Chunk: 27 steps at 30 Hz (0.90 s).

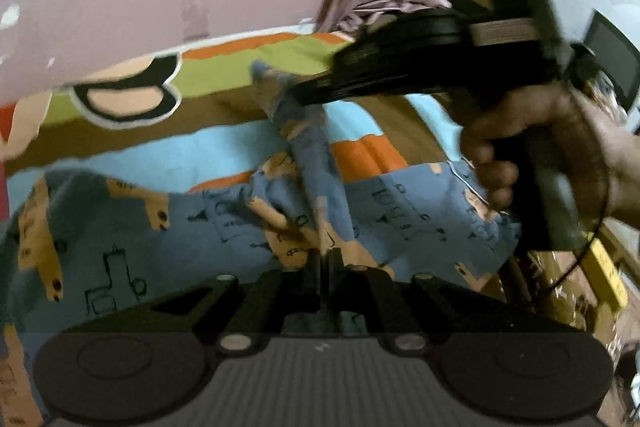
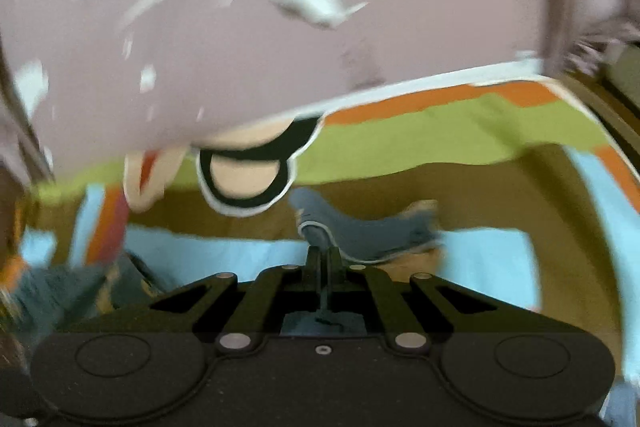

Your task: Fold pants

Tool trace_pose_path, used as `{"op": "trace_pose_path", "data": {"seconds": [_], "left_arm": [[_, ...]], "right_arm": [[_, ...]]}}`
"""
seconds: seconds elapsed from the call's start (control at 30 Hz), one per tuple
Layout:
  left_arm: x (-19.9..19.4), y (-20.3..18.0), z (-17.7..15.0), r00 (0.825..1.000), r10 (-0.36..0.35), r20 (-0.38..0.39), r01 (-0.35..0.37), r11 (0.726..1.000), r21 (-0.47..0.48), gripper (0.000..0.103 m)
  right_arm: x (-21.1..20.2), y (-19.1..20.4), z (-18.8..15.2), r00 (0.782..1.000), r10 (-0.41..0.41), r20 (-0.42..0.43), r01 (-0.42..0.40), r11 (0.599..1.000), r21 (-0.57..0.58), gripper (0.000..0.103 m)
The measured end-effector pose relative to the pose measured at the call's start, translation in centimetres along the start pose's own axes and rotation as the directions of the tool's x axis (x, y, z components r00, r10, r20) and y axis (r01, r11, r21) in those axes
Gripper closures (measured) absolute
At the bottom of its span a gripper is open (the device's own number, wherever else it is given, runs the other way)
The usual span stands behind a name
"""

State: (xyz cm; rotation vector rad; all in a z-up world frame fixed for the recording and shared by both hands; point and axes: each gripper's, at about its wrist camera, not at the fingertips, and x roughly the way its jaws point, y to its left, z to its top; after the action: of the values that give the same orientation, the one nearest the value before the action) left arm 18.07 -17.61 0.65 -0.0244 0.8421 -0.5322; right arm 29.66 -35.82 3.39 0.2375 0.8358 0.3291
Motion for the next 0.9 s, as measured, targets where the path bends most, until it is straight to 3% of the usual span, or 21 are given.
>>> {"op": "trace_pose_path", "data": {"seconds": [0.23, 0.43, 0.53, 0.63, 0.67, 0.7, 0.73, 0.8, 0.9], "left_arm": [[-1.0, -3.4, -0.6, 0.999, -0.041, 0.021, 0.035, 0.974, 0.224, 0.1], [0.3, -5.8, -2.6, 0.999, -0.034, -0.029, 0.043, 0.916, 0.4, 0.1], [0.6, -5.9, -3.3, 0.997, -0.045, -0.063, 0.068, 0.9, 0.431, 0.097], [0.2, -4.9, -2.7, 0.992, -0.112, -0.059, 0.127, 0.888, 0.442, 0.074], [0.0, -4.5, -2.4, 0.989, -0.138, -0.053, 0.147, 0.881, 0.449, 0.046], [-0.4, -4.0, -2.0, 0.985, -0.164, -0.045, 0.167, 0.873, 0.459, 0.027], [-0.7, -3.4, -1.7, 0.983, -0.179, -0.034, 0.173, 0.865, 0.472, 0.022], [-1.0, -2.9, -0.7, 0.985, -0.174, -0.014, 0.156, 0.846, 0.509, 0.02], [-0.1, -2.0, 1.6, 0.988, -0.152, -0.013, 0.139, 0.863, 0.485, 0.018]], "right_arm": [[-10.1, -3.8, -4.1, 0.987, -0.077, 0.141, 0.063, 0.993, 0.104, 0.102], [-12.5, -5.8, -11.0, 0.981, -0.155, 0.113, 0.12, 0.955, 0.272, 0.102], [-11.7, -6.8, -13.7, 0.986, -0.157, 0.057, 0.131, 0.939, 0.319, 0.101], [-11.1, -7.4, -14.9, 0.989, -0.146, 0.025, 0.129, 0.934, 0.334, 0.089], [-11.1, -7.4, -15.1, 0.989, -0.146, 0.022, 0.131, 0.938, 0.322, 0.082], [-11.1, -7.4, -15.2, 0.989, -0.145, 0.024, 0.131, 0.943, 0.307, 0.08], [-11.2, -7.4, -15.2, 0.989, -0.142, 0.028, 0.128, 0.949, 0.287, 0.078], [-11.4, -7.6, -15.4, 0.99, -0.133, 0.036, 0.12, 0.957, 0.263, 0.063], [-11.6, -8.0, -15.4, 0.993, -0.114, 0.04, 0.1, 0.96, 0.261, 0.053]]}}
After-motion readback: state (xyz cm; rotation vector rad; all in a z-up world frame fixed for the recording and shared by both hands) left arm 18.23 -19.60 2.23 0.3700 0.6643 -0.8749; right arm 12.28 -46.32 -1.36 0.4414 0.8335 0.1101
